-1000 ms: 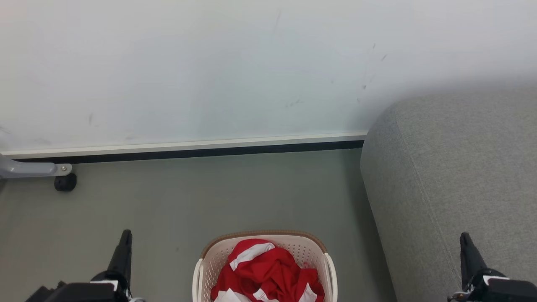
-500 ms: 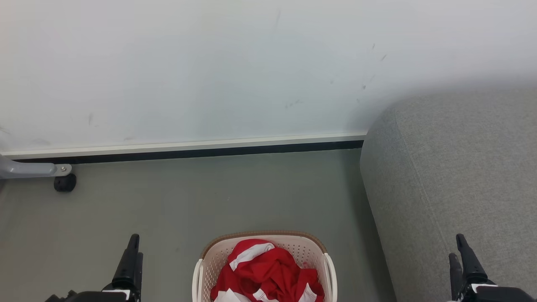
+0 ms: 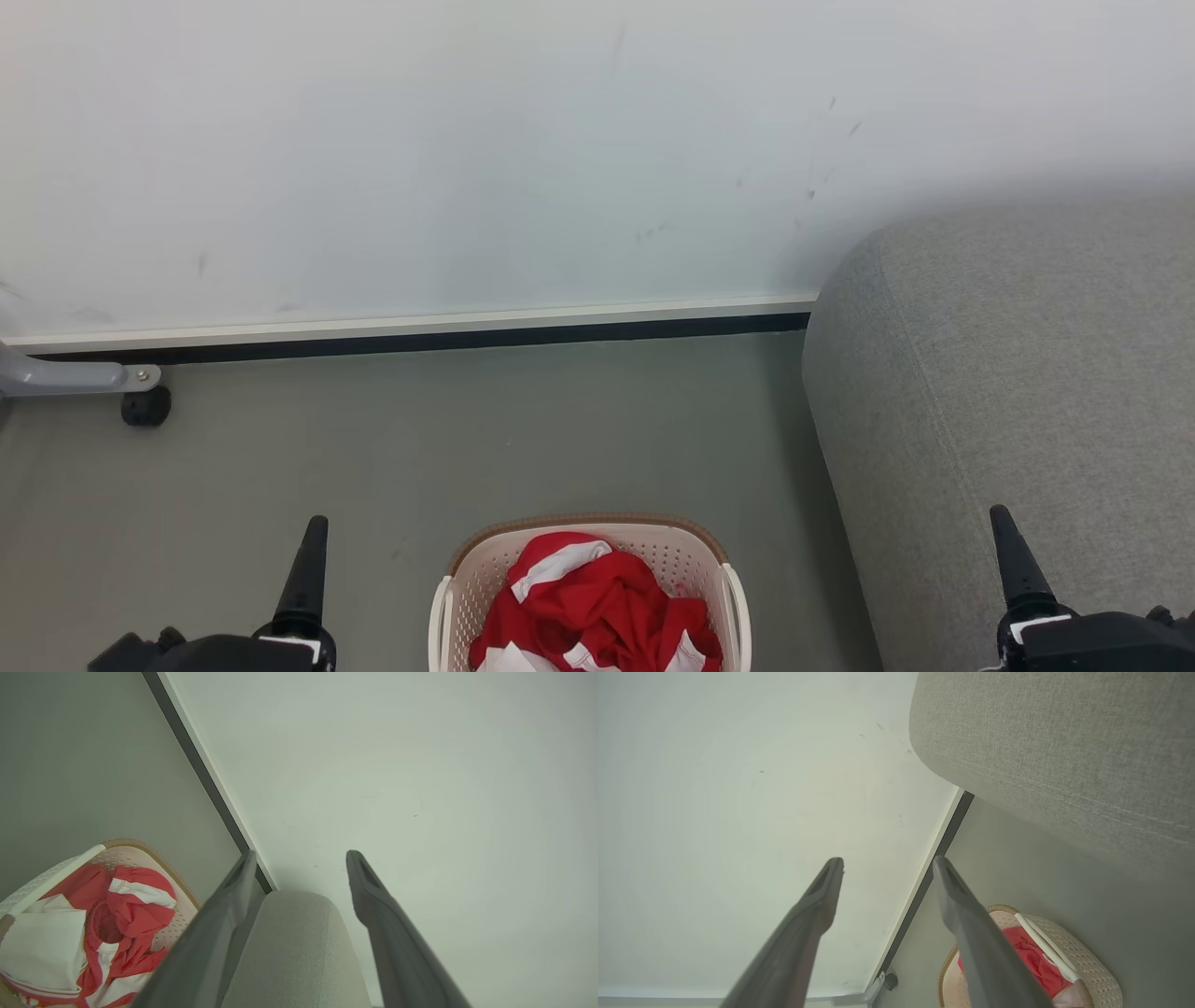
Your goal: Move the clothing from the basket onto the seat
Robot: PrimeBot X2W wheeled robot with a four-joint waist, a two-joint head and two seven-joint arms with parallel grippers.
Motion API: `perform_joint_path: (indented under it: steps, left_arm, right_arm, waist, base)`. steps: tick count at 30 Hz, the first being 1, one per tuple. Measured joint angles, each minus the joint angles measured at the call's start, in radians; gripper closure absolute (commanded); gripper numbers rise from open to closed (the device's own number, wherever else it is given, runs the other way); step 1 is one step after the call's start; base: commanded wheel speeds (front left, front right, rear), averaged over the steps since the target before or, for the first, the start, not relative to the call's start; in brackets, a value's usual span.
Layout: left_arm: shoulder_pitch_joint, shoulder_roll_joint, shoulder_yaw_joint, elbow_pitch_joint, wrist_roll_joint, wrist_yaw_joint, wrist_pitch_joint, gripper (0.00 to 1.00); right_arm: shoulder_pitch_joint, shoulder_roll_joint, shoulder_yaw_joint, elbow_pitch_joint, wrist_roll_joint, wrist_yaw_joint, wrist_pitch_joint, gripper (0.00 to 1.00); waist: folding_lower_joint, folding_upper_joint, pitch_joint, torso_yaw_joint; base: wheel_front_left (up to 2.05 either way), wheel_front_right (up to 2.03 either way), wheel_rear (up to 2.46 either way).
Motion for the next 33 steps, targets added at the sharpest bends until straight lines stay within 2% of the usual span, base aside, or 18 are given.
perform_joint_path:
  steps: [16,33]
  left_arm:
    - [0.0,0.03,-0.064,-0.034,0.239,0.044,-0.059,0.0]
    - [0.005,0.041,-0.105,-0.059,0.464,0.087,-0.115,0.0]
  right_arm:
    - [-0.024,-0.062,0.129,-0.039,-0.281,-0.044,-0.051,0.0]
    - [-0.04,-0.106,0.227,-0.052,-0.496,-0.082,-0.099,0.0]
  waist:
    - [0.0,0.0,-0.001,-0.002]
    - [0.0,0.0,-0.006,-0.005]
  base:
    - [0.0,0.0,0.0]
    - [0.0,0.0,0.0]
